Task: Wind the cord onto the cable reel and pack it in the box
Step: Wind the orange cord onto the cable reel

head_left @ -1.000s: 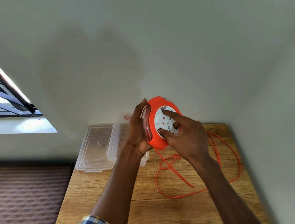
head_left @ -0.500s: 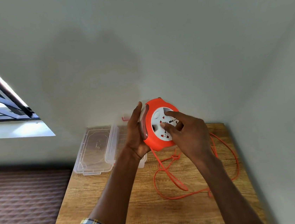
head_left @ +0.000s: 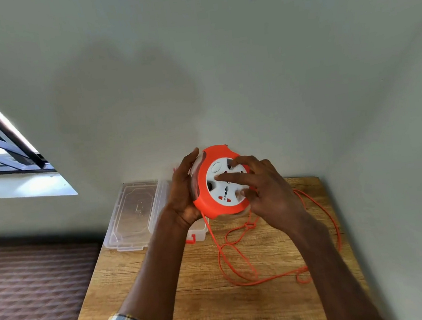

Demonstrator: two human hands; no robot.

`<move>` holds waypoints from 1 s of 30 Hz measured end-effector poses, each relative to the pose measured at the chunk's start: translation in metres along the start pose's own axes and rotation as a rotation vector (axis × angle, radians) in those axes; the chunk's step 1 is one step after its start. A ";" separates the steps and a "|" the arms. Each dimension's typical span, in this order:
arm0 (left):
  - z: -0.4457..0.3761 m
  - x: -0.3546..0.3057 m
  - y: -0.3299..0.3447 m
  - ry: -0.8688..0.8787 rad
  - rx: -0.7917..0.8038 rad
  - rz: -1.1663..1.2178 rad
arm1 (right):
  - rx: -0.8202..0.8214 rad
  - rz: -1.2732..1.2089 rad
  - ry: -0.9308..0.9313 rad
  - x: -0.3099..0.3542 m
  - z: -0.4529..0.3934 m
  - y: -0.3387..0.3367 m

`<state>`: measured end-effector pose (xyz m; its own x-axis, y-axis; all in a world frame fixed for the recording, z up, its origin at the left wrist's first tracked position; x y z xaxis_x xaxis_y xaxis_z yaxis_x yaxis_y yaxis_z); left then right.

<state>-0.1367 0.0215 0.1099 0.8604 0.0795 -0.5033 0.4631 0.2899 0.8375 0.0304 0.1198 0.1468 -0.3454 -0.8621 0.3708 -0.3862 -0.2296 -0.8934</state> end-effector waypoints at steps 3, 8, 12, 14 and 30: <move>0.000 -0.001 0.000 -0.032 -0.025 -0.038 | 0.056 0.021 -0.025 0.003 0.000 0.003; 0.001 -0.002 0.004 -0.051 -0.070 -0.070 | -0.002 0.048 0.024 0.000 0.001 0.009; -0.004 -0.004 0.011 -0.005 -0.053 -0.073 | -0.168 -0.053 0.258 0.011 0.006 0.020; -0.004 -0.001 0.017 0.007 -0.050 -0.080 | -0.243 -0.089 0.424 0.017 0.003 0.024; -0.002 -0.008 0.001 -0.050 -0.073 -0.073 | -0.021 0.034 -0.010 0.010 0.001 0.005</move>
<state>-0.1436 0.0230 0.1140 0.8353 0.0084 -0.5497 0.5099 0.3616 0.7805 0.0257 0.1097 0.1457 -0.3496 -0.8738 0.3380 -0.3929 -0.1908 -0.8996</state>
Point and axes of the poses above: each hand's wrist, its own z-axis away from the middle knuckle, its own y-axis out of the palm, x = y × z, the point moved 1 cm from there along -z, towards the middle knuckle, and after that the axes turned 9 degrees about z, right-handed, at the moved point
